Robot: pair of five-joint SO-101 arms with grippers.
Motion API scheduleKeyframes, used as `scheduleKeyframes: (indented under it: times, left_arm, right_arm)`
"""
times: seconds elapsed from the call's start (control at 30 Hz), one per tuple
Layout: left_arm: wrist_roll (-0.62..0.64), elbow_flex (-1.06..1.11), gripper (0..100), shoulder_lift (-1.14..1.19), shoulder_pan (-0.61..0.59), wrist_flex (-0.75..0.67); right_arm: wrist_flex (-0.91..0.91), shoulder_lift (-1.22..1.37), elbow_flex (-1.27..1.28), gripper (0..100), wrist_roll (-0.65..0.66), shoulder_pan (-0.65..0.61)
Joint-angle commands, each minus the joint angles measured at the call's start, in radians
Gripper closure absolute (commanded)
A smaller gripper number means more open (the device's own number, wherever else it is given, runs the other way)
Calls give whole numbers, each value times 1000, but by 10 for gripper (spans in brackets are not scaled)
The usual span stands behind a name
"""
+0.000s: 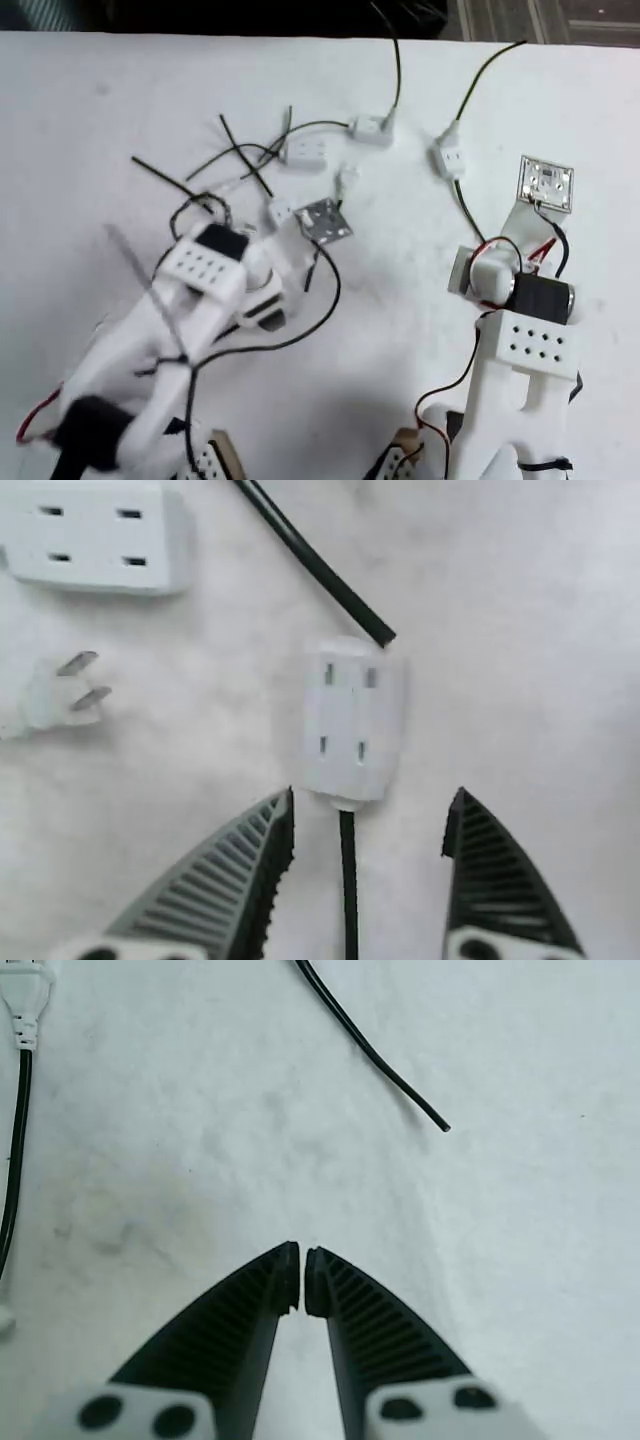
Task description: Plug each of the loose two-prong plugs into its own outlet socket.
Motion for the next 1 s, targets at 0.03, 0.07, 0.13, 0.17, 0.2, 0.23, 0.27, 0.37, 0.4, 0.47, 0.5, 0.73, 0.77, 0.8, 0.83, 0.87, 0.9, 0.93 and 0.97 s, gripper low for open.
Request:
scheduleKeyframes:
  times: [0.03,0.07,0.13,0.17,0.2,0.23,0.27,0.37,0.4,0.47,0.5,0.73,0.77,0.8,0.83,0.87,0.9,0.93,0.97]
  left_arm:
    - [17,31,740,-110,-13,-2]
    - [18,40,740,-114,-27,-2]
    - [43,44,740,-116,-56,-2]
    - [55,43,740,-117,-84,0]
    - [64,41,740,-117,-114,2]
    - [75,41,742,-117,-147,5]
    - [86,44,752,-119,-174,5]
    - [98,52,814,-119,-265,5]
    - [98,55,835,-119,-305,5]
    - [100,69,857,-119,-392,-2]
    - [97,80,857,-119,-437,-5]
    - [92,210,862,-125,-648,-149]
    - [92,213,862,-143,-659,-144]
    - [92,224,862,-171,-664,-144]
    - [97,247,862,-206,-662,-147]
    - [98,275,862,-245,-657,-155]
    - [100,305,862,-289,-657,-169]
    - [100,338,862,-337,-657,-184]
    - [100,370,862,-386,-659,-196]
  right_arm:
    - [5,-22,-11,981,11,-7]
    - [5,-22,-11,981,11,-7]
    - [5,-22,-11,981,11,-7]
    - [5,-22,-11,981,11,-7]
    - [5,-22,-12,981,11,-8]
    - [4,-21,-17,981,11,-19]
    - [4,-21,-18,981,11,-36]
    - [4,-21,-40,981,6,-122]
    - [8,-21,-58,981,6,-153]
    - [27,-19,-98,981,6,-211]
    - [36,-18,-120,981,5,-246]
    - [119,234,-325,915,-9,-455]
    - [131,295,-367,907,-31,-479]
    - [142,358,-411,909,-54,-501]
    - [145,426,-457,913,-74,-522]
    - [143,492,-506,919,-95,-538]
    - [139,558,-557,923,-118,-549]
    - [133,622,-609,926,-138,-558]
    - [124,690,-658,926,-152,-562]
